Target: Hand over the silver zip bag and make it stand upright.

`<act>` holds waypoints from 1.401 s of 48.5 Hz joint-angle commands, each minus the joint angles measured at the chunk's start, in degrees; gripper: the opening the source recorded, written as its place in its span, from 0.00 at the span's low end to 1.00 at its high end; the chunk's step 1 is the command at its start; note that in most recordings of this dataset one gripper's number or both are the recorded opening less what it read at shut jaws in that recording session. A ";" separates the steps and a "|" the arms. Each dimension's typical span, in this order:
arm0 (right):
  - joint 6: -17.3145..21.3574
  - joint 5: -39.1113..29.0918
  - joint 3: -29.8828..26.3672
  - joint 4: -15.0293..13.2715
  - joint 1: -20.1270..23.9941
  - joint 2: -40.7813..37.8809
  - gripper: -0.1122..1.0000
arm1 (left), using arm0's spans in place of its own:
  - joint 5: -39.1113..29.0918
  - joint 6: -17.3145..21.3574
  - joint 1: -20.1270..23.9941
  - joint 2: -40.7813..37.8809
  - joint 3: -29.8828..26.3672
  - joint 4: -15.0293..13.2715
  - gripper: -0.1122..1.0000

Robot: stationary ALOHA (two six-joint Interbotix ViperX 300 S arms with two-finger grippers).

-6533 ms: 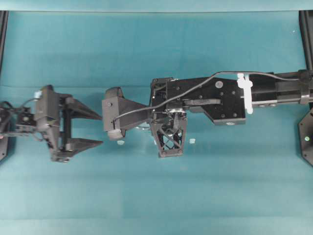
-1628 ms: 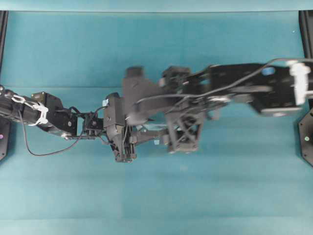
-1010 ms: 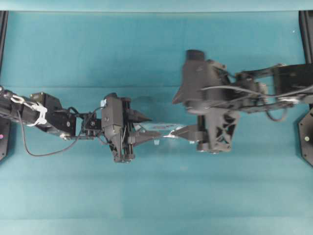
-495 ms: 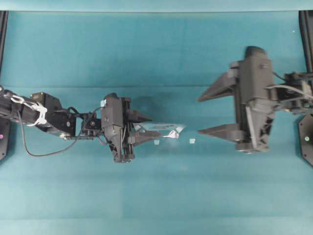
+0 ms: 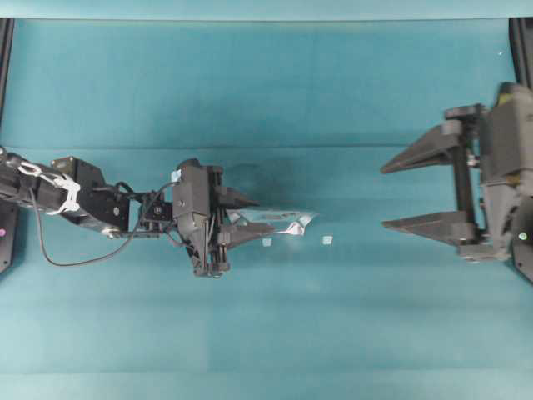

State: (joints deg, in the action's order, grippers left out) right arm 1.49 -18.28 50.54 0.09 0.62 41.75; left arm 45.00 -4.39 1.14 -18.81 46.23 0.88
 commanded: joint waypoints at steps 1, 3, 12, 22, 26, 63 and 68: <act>1.41 1.41 0.44 0.26 0.09 1.85 0.93 | -0.18 -0.18 -0.26 0.18 0.09 0.09 0.32; 1.85 1.49 0.88 0.26 0.09 2.46 0.93 | -0.18 -0.18 -0.26 0.18 0.09 0.09 0.32; 3.16 1.76 3.16 0.26 0.26 4.39 0.93 | -0.70 -0.18 -0.26 0.18 0.09 0.09 0.32; 3.25 2.11 4.04 0.26 0.44 5.62 0.93 | -0.97 -0.18 -0.26 0.26 -0.09 0.09 0.32; 3.25 2.11 4.13 0.26 0.44 5.62 0.93 | -0.97 -0.18 -0.26 0.18 -0.18 0.09 0.32; 3.25 2.37 4.13 0.26 0.44 5.62 0.93 | -0.97 -0.09 -0.26 0.18 -0.09 0.09 0.32; 3.25 2.37 4.13 0.26 0.44 5.62 0.93 | -0.97 -0.18 -0.26 0.18 -0.09 0.09 0.32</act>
State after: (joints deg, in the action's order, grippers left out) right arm 4.22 -16.44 55.28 0.18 1.05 47.55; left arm 44.21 -4.39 1.23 -18.72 46.05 0.88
